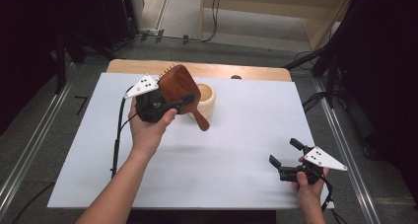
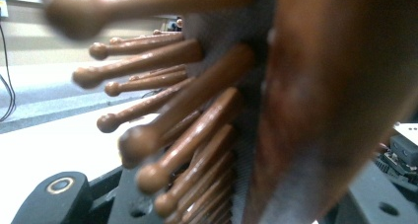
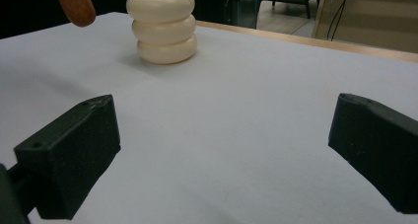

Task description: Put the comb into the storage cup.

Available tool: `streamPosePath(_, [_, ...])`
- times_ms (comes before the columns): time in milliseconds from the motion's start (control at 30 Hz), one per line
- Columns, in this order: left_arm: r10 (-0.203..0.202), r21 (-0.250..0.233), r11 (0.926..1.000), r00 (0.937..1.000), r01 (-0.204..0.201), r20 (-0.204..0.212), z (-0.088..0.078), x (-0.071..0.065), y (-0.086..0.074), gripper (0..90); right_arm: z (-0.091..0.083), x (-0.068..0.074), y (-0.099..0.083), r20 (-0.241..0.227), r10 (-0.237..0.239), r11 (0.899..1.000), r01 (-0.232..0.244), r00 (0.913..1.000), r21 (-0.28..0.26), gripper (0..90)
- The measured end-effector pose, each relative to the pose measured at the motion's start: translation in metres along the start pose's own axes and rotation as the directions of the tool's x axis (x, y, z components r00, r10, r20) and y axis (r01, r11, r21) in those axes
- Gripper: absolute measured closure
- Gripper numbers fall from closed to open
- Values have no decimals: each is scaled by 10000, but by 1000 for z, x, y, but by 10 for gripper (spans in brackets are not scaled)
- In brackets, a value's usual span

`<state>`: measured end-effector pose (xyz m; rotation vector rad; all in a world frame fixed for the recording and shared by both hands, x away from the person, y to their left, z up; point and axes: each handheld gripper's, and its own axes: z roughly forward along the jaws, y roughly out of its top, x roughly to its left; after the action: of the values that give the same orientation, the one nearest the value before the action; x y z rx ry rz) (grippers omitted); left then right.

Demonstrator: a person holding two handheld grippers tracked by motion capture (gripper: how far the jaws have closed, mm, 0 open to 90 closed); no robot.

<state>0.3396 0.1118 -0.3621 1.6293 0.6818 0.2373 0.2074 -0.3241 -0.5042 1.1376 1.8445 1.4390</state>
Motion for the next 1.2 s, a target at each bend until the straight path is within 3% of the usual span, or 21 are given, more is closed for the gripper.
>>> streamPosePath(1200, [323,-192,9993,9989,-330,-351,8,16,30,578,-1,-1,-1,-96,54,10000,-54,9999,-4,0])
